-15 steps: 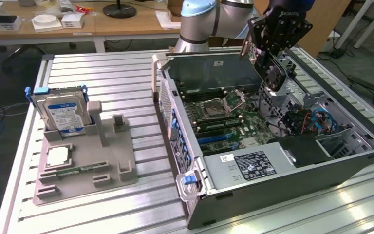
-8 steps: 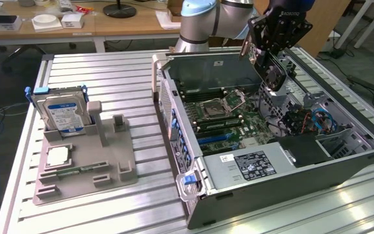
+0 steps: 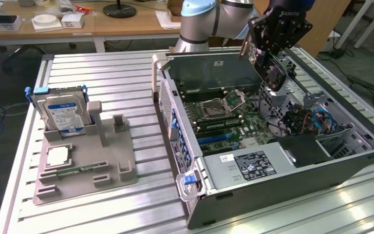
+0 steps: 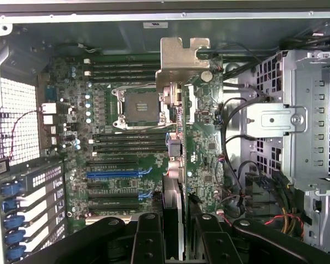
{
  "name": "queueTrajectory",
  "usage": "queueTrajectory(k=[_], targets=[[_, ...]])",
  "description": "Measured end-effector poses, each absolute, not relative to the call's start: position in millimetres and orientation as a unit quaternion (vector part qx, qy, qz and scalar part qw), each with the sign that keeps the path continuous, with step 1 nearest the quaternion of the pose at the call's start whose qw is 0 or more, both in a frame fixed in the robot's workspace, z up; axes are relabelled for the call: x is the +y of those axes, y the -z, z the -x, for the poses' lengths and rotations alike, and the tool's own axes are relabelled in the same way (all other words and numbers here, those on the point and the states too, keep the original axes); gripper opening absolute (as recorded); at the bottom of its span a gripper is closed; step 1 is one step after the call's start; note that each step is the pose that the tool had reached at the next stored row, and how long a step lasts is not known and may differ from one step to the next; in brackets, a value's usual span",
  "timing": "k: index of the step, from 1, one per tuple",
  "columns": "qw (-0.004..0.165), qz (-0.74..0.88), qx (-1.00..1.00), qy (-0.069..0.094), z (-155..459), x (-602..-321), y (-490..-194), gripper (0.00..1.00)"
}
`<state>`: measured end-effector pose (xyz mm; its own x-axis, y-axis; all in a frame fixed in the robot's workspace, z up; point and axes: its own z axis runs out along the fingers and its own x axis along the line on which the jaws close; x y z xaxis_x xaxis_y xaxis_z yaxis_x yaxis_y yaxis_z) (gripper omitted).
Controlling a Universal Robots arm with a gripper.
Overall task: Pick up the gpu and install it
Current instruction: 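Insert the gpu into the slot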
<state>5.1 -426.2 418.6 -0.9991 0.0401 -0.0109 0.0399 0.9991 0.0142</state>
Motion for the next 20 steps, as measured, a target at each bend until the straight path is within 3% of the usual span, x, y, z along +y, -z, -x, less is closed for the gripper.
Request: queueTrajectory(k=[20], targets=[[0.004,0.148,0.989,-0.008,-5.1,-426.2,-418.3,0.27]])
